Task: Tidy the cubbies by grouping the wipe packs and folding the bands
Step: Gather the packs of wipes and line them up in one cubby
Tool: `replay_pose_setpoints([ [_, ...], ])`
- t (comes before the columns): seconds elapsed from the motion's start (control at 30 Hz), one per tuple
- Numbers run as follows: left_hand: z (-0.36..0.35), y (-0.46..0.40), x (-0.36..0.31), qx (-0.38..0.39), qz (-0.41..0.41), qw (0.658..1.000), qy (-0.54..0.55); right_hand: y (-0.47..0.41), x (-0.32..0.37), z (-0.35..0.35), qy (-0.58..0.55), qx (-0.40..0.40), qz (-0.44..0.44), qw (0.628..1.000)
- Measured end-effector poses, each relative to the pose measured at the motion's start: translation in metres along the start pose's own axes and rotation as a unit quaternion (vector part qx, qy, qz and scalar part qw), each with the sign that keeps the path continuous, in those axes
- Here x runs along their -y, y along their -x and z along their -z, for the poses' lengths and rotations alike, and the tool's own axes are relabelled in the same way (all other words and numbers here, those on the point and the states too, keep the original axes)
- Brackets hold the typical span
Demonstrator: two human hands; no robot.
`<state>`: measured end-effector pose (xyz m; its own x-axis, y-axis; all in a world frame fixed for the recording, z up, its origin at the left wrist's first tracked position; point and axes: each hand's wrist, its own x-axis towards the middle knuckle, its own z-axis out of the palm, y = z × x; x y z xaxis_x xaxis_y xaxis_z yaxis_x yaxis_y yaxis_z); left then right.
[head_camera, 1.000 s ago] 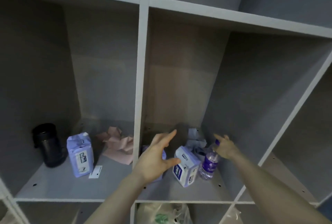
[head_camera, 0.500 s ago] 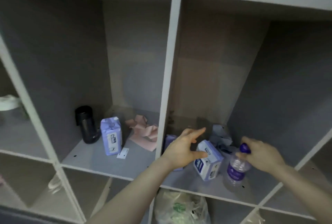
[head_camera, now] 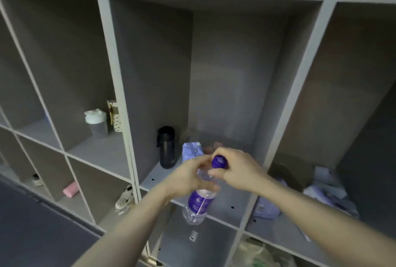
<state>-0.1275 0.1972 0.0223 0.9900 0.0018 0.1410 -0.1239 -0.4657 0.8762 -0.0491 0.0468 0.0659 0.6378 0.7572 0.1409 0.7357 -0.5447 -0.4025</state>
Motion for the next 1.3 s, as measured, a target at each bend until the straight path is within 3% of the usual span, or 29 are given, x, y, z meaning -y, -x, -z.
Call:
replay_pose_setpoints([
  [0.13,0.064,-0.003,0.047,-0.121,0.044,0.992,-0.006,-0.074,0.035,-0.03,-0.075,0.011,0.025,0.997],
  [0.3,0.107,-0.023,0.115,-0.21,0.117,0.97,-0.031,-0.135,0.006,-0.086,-0.119,0.072,-0.061,0.988],
  [0.4,0.118,-0.041,0.149,-0.25,0.154,0.956,-0.024,-0.148,-0.019,-0.116,-0.079,0.081,-0.113,0.987],
  [0.57,0.124,-0.066,0.188,-0.268,0.179,0.947,-0.014,-0.164,-0.047,-0.156,0.091,0.005,-0.118,0.989],
  [0.73,0.128,-0.075,0.189,-0.24,0.156,0.956,-0.067,-0.185,-0.101,-0.209,0.154,0.097,-0.132,0.974],
  [0.83,0.131,-0.073,0.187,-0.209,0.116,0.952,-0.189,-0.181,-0.085,-0.198,0.184,0.095,-0.121,0.971],
  [0.9,0.134,-0.075,0.189,-0.21,0.056,0.912,-0.349,-0.181,-0.079,-0.193,0.185,0.072,-0.12,0.973],
  [1.03,0.141,-0.085,0.191,-0.161,-0.006,0.784,-0.6,-0.18,-0.082,-0.196,0.162,0.06,-0.111,0.979],
  [1.17,0.148,-0.09,0.187,-0.13,0.001,0.739,-0.661,-0.181,-0.082,-0.195,0.175,0.048,-0.132,0.975],
  [1.3,0.15,-0.093,0.187,-0.129,-0.007,0.728,-0.673,-0.181,-0.081,-0.193,0.184,0.026,-0.109,0.976],
])
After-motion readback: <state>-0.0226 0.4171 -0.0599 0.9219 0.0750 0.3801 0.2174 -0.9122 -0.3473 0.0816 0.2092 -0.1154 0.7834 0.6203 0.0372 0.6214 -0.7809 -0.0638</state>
